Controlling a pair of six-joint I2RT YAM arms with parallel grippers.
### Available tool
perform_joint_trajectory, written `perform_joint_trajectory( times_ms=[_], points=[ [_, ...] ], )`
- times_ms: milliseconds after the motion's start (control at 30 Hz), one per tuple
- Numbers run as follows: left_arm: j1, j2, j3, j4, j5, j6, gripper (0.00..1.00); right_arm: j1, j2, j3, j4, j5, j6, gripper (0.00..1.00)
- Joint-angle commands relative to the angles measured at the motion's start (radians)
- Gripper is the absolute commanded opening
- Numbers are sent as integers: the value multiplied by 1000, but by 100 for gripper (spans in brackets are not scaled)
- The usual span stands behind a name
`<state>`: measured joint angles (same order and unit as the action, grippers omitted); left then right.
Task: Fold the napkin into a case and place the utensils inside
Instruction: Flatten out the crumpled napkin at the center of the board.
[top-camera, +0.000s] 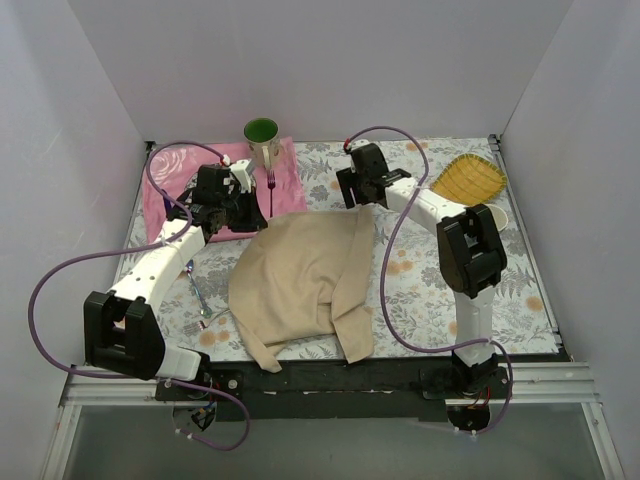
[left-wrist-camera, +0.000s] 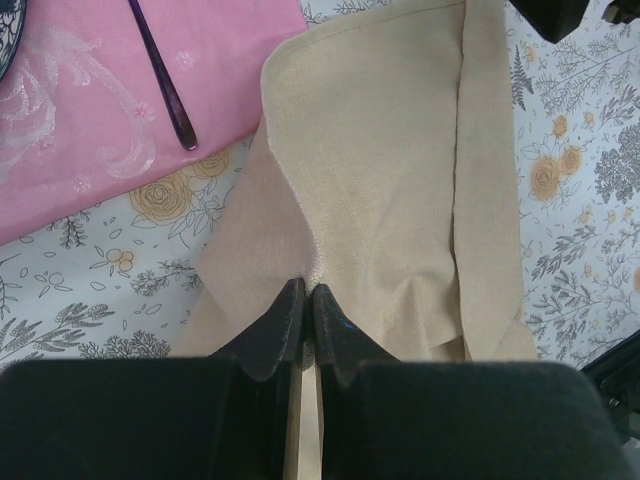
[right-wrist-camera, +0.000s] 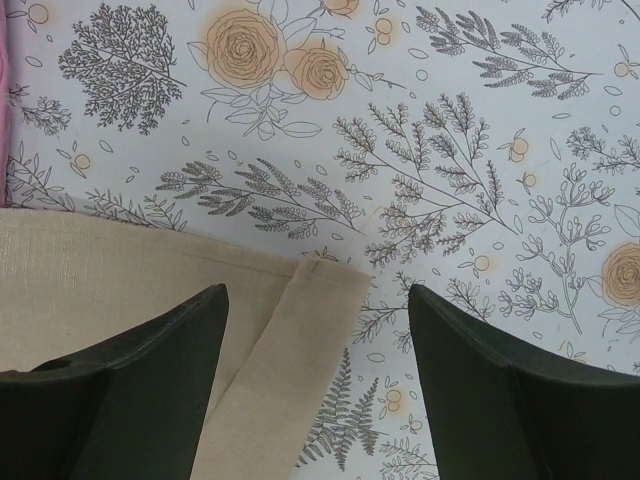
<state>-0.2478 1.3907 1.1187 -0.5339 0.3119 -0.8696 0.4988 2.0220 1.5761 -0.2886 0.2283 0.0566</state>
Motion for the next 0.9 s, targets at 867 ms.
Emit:
perform_joint_trajectory(
  times_ms=[867],
  points=[
    [50, -22, -53, 28, -96, -26, 0, -173, 43, 70, -145, 16, -322, 81]
  ],
)
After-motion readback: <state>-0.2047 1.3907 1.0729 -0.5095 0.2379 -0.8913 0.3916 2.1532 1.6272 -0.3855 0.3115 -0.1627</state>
